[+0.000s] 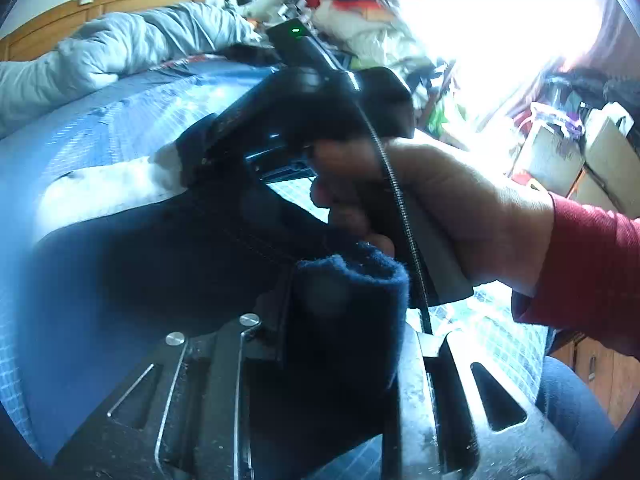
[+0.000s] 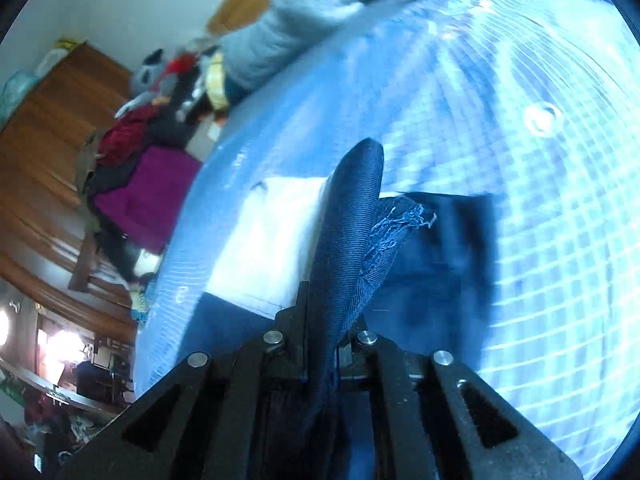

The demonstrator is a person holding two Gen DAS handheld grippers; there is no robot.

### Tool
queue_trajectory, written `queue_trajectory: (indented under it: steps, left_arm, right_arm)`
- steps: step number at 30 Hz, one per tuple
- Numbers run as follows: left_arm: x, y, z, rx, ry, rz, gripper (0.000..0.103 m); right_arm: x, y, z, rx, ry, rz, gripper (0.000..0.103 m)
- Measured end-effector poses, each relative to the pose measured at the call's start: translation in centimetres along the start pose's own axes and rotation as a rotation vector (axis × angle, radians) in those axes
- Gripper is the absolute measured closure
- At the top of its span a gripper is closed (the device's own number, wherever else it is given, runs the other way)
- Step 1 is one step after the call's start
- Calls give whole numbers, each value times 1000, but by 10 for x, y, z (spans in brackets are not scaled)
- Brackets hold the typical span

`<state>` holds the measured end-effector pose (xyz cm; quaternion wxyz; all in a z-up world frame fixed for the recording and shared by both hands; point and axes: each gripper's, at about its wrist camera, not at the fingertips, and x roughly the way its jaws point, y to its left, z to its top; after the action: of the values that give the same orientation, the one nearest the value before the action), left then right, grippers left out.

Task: Fold small clothes

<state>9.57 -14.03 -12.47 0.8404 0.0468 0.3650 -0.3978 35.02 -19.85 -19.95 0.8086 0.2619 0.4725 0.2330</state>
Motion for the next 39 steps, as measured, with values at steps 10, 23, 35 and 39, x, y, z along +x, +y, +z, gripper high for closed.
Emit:
queue_trajectory:
  steps: [10, 23, 35, 39]
  left_arm:
    - [3, -25, -24, -3, 104, -6, 55]
    - [-185, -12, -128, -132, -45, 338, 45]
    - [-142, 18, -128, -149, 39, 374, 46]
    - [-137, 31, -130, -168, 51, 388, 43]
  right_arm:
    - [15, -71, 5, 90, 59, 94, 87]
    - [-95, -24, -104, 64, 88, 156, 42]
    - [-98, 27, -117, -183, 120, -63, 53]
    - [-78, 10, -120, -145, 194, -108, 62]
